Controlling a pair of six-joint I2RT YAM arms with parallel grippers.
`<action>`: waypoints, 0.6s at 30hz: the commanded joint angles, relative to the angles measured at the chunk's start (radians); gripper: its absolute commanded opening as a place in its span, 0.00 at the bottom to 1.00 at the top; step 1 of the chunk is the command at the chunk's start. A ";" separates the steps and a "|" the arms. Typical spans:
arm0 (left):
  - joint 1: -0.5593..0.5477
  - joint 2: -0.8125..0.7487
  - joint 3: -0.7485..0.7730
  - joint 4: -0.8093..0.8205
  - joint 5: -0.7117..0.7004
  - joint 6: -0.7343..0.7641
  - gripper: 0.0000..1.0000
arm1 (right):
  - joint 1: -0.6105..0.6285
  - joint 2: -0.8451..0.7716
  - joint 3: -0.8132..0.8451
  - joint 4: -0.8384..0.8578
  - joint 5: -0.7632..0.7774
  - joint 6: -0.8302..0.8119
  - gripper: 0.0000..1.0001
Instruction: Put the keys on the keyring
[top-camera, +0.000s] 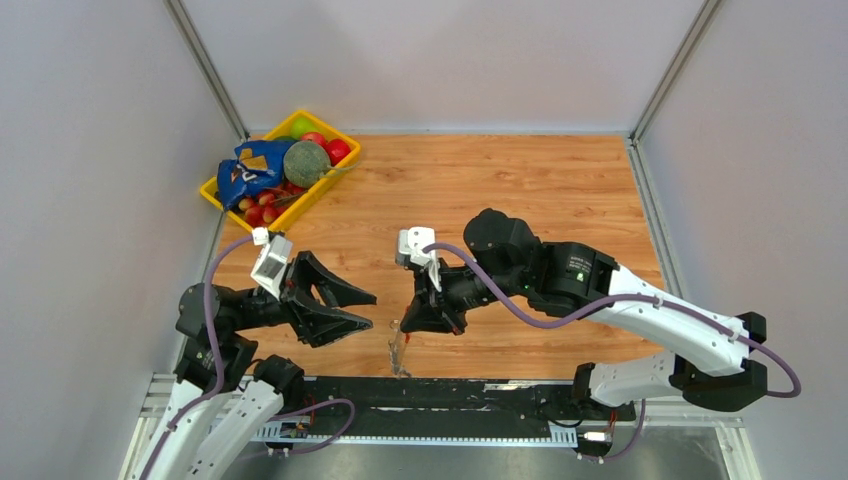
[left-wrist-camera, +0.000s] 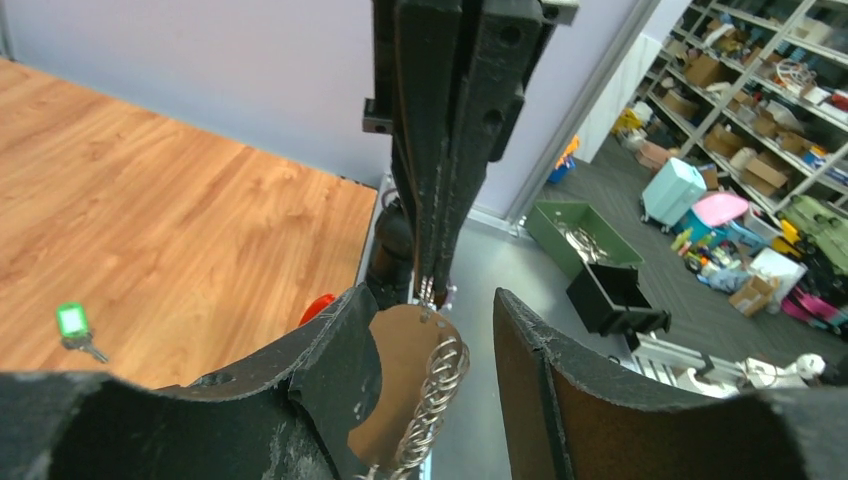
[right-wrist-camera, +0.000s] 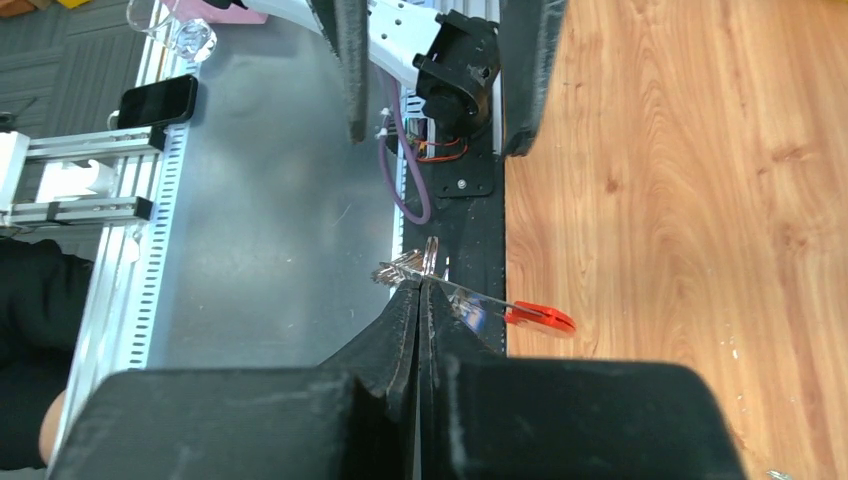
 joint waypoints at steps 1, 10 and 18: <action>-0.001 0.013 0.032 -0.096 0.094 0.067 0.57 | -0.035 0.019 0.024 0.013 -0.096 0.049 0.00; -0.001 0.042 0.036 -0.203 0.108 0.171 0.53 | -0.067 0.088 0.071 0.023 -0.175 0.057 0.00; 0.000 0.047 0.038 -0.220 0.113 0.196 0.49 | -0.074 0.135 0.110 0.033 -0.177 0.053 0.00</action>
